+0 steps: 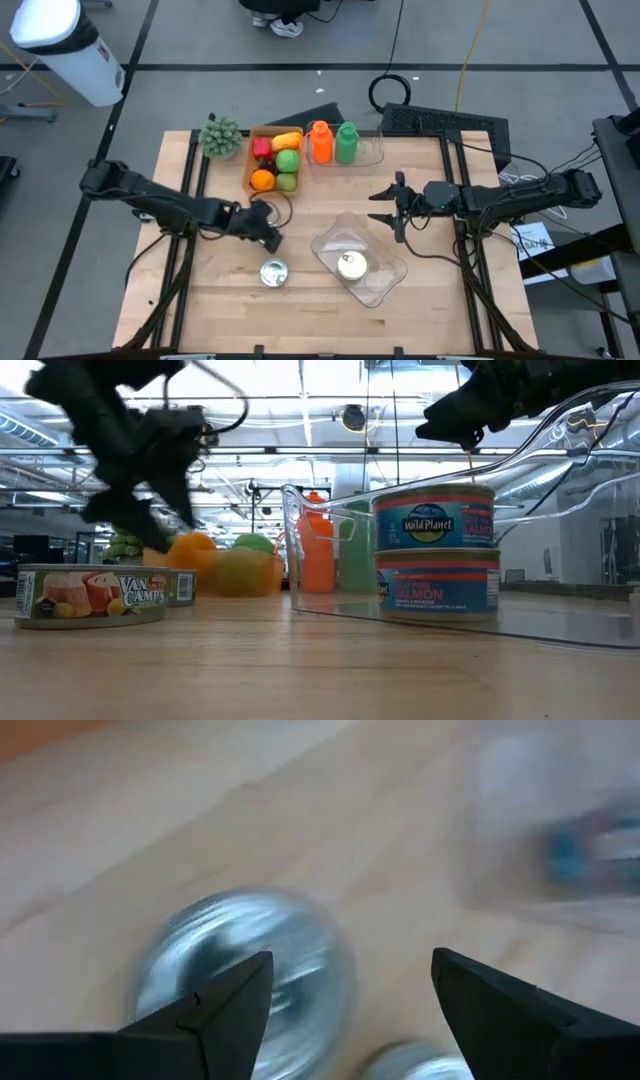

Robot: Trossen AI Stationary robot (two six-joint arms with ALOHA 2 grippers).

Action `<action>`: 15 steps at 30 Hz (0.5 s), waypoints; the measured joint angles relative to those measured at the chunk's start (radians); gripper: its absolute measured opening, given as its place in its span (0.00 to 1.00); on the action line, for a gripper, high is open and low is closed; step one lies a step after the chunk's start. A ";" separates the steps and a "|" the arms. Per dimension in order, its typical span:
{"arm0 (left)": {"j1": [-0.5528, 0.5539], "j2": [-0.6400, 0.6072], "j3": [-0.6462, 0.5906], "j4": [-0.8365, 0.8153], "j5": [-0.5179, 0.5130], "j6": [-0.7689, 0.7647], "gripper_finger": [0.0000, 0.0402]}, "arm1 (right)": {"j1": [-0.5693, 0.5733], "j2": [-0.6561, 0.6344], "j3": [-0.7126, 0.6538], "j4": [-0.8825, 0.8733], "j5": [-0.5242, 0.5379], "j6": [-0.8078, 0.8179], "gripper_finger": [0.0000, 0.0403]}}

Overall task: Pick & Place Food Item
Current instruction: Stack the top green tuna can on top of the blue pink tuna can in the bottom transparent bin

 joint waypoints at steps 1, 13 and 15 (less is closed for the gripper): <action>-0.012 -0.007 -0.005 -0.051 -0.024 -0.041 0.71 | 0.000 0.000 0.000 -0.001 0.000 -0.001 0.53; -0.080 -0.030 -0.004 -0.442 -0.164 -0.295 0.71 | 0.000 0.000 0.000 0.008 0.001 0.001 0.53; -0.080 -0.012 -0.004 -0.448 -0.163 -0.301 0.71 | 0.000 0.000 0.000 0.009 0.001 0.001 0.53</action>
